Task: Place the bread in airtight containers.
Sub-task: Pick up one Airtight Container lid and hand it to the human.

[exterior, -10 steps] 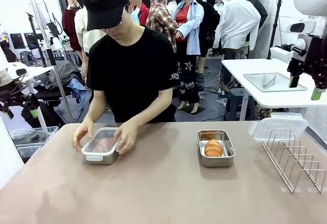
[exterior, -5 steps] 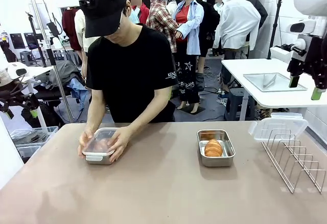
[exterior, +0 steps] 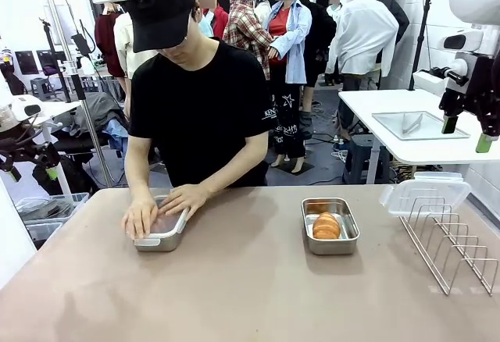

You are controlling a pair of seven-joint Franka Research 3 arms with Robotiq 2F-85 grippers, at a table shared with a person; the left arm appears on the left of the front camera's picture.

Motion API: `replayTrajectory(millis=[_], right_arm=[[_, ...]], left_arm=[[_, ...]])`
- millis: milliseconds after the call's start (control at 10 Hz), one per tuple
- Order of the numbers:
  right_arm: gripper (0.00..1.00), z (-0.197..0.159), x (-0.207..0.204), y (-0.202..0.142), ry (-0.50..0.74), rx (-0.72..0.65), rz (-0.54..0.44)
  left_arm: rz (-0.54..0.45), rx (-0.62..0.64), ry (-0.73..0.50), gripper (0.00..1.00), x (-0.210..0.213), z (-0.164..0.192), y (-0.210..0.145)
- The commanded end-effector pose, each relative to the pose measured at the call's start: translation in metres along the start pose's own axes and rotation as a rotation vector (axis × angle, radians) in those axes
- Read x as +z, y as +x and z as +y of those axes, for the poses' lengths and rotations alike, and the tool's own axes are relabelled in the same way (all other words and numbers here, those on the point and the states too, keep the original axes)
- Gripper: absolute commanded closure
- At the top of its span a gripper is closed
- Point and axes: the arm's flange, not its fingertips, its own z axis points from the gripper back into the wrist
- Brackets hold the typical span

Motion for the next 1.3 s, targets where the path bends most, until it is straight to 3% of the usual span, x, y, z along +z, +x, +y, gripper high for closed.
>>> replayTrajectory(millis=[0,1200], right_arm=[[0.00,0.0008,0.0007,0.0014,0.010,-0.005,0.003],[0.00,0.0008,0.0007,0.0014,0.010,-0.005,0.003]], left_arm=[[-0.001,0.006,0.011,0.08,0.0014,-0.0003,0.0001],[-0.001,0.006,0.011,0.08,0.0014,-0.0003,0.0001]])
